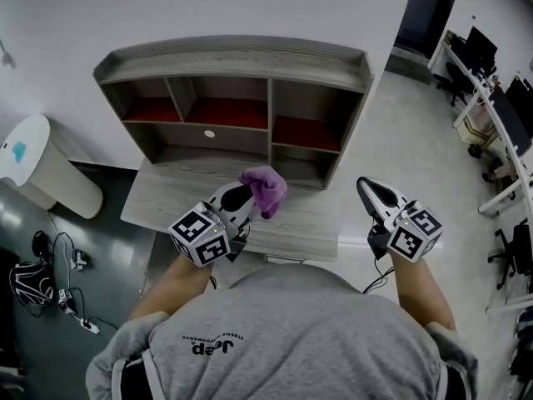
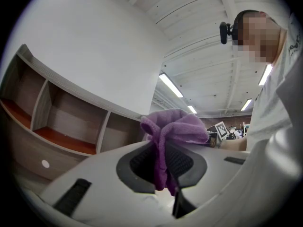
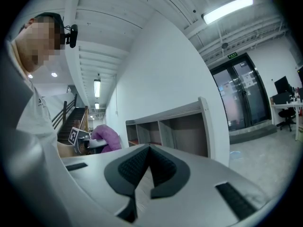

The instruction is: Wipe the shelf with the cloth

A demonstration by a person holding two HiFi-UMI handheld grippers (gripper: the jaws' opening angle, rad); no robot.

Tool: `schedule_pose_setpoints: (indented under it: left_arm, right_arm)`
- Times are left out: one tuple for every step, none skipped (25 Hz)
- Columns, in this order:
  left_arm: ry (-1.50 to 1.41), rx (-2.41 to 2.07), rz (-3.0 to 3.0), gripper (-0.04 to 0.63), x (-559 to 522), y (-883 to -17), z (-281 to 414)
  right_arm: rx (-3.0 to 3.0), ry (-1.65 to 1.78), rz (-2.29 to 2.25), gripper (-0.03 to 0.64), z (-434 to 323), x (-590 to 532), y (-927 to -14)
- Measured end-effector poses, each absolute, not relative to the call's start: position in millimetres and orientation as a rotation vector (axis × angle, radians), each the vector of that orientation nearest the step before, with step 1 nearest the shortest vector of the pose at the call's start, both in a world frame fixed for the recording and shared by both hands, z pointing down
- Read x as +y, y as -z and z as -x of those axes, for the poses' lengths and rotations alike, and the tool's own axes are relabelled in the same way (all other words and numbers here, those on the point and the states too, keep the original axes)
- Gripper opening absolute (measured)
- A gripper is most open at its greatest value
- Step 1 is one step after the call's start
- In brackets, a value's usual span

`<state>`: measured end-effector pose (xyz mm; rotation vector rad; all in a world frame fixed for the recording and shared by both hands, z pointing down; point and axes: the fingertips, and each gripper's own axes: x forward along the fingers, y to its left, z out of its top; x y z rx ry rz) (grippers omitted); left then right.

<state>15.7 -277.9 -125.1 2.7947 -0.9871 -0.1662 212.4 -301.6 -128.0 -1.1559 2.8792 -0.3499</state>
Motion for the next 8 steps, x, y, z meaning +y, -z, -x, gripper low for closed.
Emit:
schedule_pose_setpoints:
  left_arm:
    - [0.163,-0.989,-2.794,0.072,-277.0,125.1,-16.4]
    - [0.161,-0.992,-2.795,0.072,-275.9,125.2,-16.9]
    - [0.159,-0.995,-2.797,0.072,-274.6,125.4,-17.5]
    - [0.158,-0.998,-2.799,0.072,-273.4,125.7,-18.1]
    - [0.157,-1.000,-2.801,0.072,-272.3,125.9,-18.8]
    - [0.156,-1.002,-2.802,0.072,-271.5,126.0,-19.5]
    - [0.155,-1.004,-2.802,0.072,-270.7,126.1,-20.1]
    - [0.154,-1.005,-2.803,0.072,-270.0,126.1,-20.6]
  right_arm:
    - [2.880,0.352,1.151,0.015,-212.5,-301.4,127.5]
    - [2.879,0.353,1.146,0.015,-212.6,-301.0,127.0]
    - [2.879,0.351,1.142,0.015,-213.0,-300.4,126.7]
    - [2.878,0.347,1.140,0.015,-213.8,-299.6,126.7]
    - [2.878,0.343,1.139,0.015,-214.7,-298.8,126.8]
    - [2.877,0.339,1.138,0.015,-215.7,-298.3,127.1]
    - [2.877,0.335,1.138,0.015,-216.6,-297.9,127.5]
    - [2.876,0.331,1.137,0.015,-217.5,-297.6,127.9]
